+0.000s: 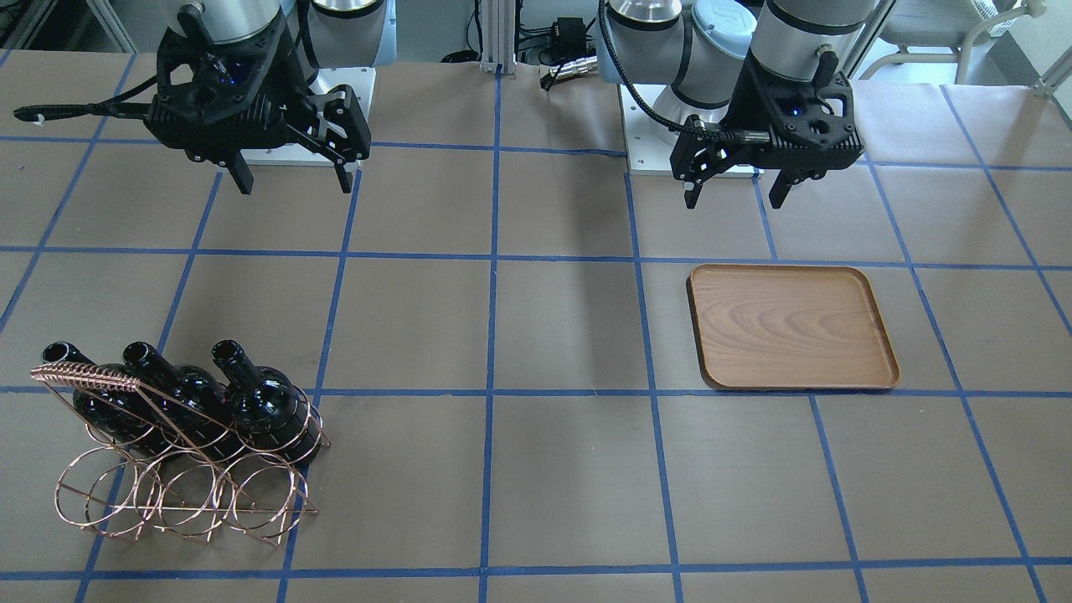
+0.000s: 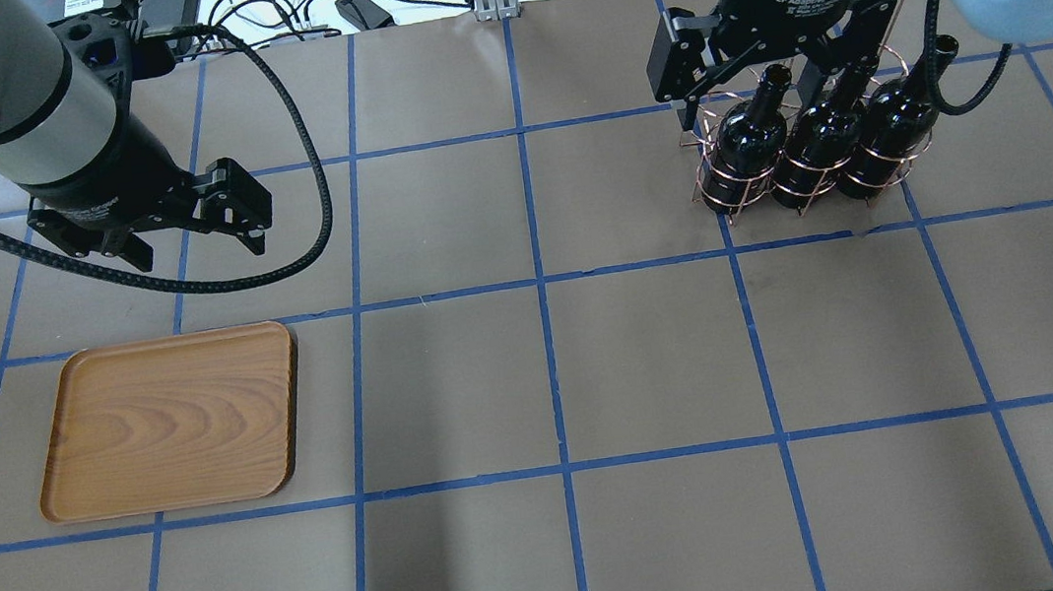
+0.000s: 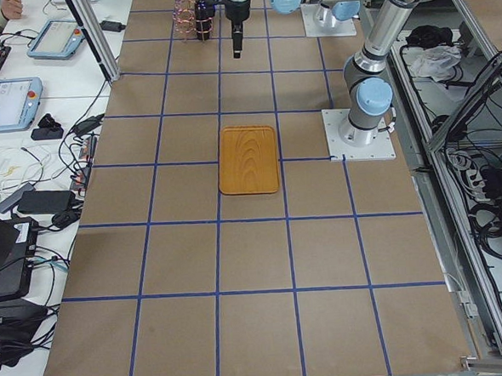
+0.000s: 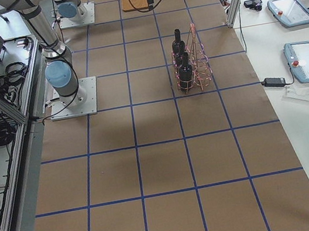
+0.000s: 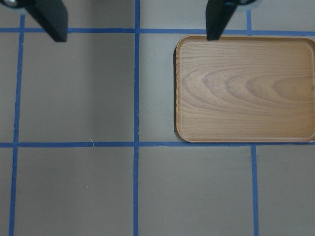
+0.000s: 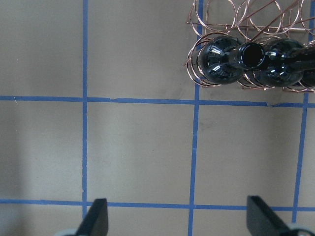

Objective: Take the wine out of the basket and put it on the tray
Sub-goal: 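Lower the right gripper over the wine rack onto the nearest bottle neck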

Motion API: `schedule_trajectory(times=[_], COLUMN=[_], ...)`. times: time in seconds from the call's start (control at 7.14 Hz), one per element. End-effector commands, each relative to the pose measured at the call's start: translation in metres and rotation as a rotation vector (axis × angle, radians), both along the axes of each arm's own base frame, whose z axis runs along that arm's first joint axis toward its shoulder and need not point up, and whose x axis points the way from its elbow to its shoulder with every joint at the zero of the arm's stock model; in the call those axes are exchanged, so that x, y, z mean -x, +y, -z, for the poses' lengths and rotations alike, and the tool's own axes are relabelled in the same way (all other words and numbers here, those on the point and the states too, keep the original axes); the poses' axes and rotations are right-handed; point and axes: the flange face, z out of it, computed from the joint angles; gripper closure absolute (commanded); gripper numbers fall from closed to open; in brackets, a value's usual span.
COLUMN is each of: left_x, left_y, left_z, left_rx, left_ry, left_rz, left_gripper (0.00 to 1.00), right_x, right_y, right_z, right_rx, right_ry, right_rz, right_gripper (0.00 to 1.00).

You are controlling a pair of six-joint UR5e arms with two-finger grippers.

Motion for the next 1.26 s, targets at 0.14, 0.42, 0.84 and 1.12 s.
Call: schedule_trajectory(times=[0.14,0.42,0.84,1.12], left_x=[-0.001,-0.001,0.000,-0.002], left_y=[0.000,0.001,0.002,0.002], left_z=[0.000,0.001,0.001,0.000], left_rx=[0.000,-0.005,-0.003,-0.003], left_ry=[0.000,-0.003,-0.001,-0.006], left_rz=[-0.002,-0.002,-0.001,-0.003], left_gripper=[0.00,0.00,0.00,0.00], right_x=[0.005,0.027,0.132,0.156], right_y=[-0.002,-0.016,-0.066,-0.097], right_z=[0.001,0.010,0.050,0.092], right_rx=[-0.005,-0.022,-0.090,-0.109], right_ry=[-0.001,0.015,0.001,-0.001], right_rz=[0.002,0.011,0.112,0.130], right_gripper=[0.00,0.00,0.01,0.04])
